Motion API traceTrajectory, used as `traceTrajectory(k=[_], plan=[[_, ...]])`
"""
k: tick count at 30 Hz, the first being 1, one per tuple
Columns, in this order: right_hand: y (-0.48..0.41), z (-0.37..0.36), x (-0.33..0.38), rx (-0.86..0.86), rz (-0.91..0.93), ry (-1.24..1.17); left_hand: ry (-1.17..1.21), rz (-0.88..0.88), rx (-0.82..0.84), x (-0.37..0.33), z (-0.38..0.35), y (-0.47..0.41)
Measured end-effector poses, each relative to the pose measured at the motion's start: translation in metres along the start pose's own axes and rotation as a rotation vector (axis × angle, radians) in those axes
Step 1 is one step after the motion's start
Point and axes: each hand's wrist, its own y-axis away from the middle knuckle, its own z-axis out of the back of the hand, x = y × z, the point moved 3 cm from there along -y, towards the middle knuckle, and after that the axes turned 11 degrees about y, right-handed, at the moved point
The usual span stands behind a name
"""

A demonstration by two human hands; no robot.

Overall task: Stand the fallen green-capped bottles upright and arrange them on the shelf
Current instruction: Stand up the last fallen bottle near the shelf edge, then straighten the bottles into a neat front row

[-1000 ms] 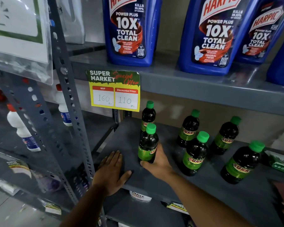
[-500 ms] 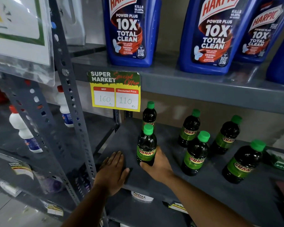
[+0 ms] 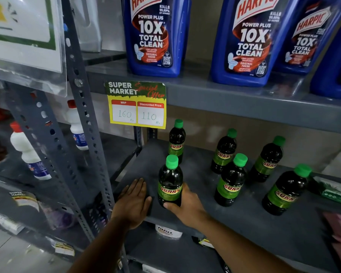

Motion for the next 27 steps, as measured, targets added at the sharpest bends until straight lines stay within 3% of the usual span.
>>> traceTrajectory(k=[13,16,18,22,24,27], plan=[[0.020,-0.016,0.008,-0.014,0.009,-0.065,-0.012,0.000,0.020,0.001,0.000,0.002],[0.033,-0.011,0.007,-0.040,0.044,-0.172,-0.017,-0.007,0.027,0.001,-0.001,0.002],[0.047,-0.003,0.000,-0.197,0.046,-0.193,-0.026,-0.011,0.025,0.001,0.000,0.003],[0.067,0.029,-0.044,-0.696,-0.015,-0.036,-0.043,-0.006,0.018,0.001,-0.001,0.000],[0.062,0.050,-0.069,-0.775,-0.146,-0.012,-0.054,0.013,0.028,0.001,-0.003,-0.001],[0.046,0.073,-0.100,-0.678,-0.238,-0.042,-0.057,0.022,0.037,0.005,-0.006,-0.003]])
